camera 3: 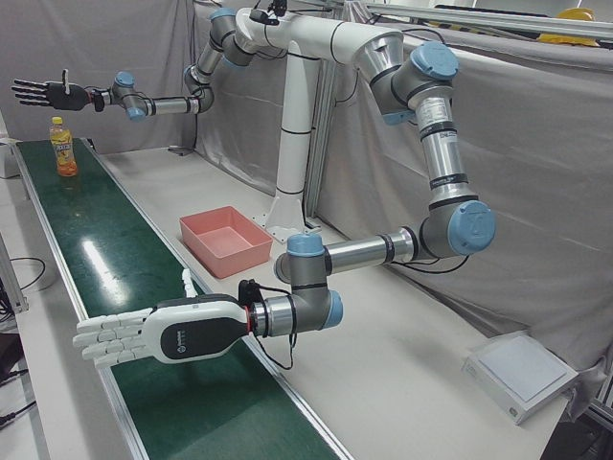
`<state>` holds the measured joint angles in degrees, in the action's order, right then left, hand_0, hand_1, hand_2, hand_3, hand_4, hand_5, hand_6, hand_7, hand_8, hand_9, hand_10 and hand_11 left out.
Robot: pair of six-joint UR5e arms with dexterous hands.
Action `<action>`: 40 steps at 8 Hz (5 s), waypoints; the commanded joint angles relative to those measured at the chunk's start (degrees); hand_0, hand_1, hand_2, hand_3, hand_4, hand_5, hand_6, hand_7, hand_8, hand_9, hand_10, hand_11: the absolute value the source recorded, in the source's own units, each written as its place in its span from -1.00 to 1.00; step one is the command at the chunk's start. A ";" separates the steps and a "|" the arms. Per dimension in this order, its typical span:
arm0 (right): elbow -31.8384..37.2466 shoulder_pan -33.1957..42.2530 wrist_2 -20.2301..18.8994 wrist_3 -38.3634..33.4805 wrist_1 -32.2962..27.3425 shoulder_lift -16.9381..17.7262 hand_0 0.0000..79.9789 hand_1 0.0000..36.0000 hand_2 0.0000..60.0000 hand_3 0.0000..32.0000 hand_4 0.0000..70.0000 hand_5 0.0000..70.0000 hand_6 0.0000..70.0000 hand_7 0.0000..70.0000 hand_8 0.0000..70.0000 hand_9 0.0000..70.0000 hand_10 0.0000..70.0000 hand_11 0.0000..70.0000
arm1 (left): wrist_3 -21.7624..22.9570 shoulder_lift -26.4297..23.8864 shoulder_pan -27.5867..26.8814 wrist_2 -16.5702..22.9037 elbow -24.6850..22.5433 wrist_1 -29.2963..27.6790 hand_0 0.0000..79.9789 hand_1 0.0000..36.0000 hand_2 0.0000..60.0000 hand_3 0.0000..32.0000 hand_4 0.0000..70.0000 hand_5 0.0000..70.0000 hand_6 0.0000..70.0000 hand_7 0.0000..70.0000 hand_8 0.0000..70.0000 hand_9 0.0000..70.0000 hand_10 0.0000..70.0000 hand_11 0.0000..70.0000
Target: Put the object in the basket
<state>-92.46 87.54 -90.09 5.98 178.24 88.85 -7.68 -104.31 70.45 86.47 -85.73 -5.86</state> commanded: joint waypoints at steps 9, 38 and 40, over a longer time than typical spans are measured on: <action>0.00 0.00 0.00 0.00 0.00 0.00 -1.00 -1.00 -1.00 -1.00 -1.00 -1.00 -1.00 -1.00 -1.00 -1.00 -1.00 -1.00 | 3.47 -0.10 -1.73 -0.16 -1.19 -2.05 0.49 -0.37 -1.00 -1.00 -1.00 -0.85 -1.00 -1.00 -1.00 -1.00 -1.00 -1.00; 0.00 0.00 0.00 0.00 0.00 0.00 -1.00 -1.00 -1.00 -1.00 -1.00 -1.00 -1.00 -1.00 -1.00 -1.00 -1.00 -1.00 | -2.16 -0.98 -1.02 -0.69 -2.42 2.34 0.68 -0.23 -1.00 -0.98 -1.00 -0.83 -1.00 -1.00 -1.00 -1.00 -1.00 -1.00; 0.00 0.00 0.00 0.00 0.00 0.00 -1.00 -1.00 -1.00 -1.00 -1.00 -1.00 -1.00 -1.00 -1.00 -1.00 -1.00 -1.00 | -5.75 -0.98 -1.46 -0.78 -6.88 5.15 0.66 -0.24 -1.00 -1.00 -1.00 -0.81 -1.00 -1.00 -1.00 -1.00 -1.00 -1.00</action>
<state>-92.46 87.54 -90.09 5.98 178.24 88.86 -10.55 -105.24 69.30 85.78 -88.67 -3.16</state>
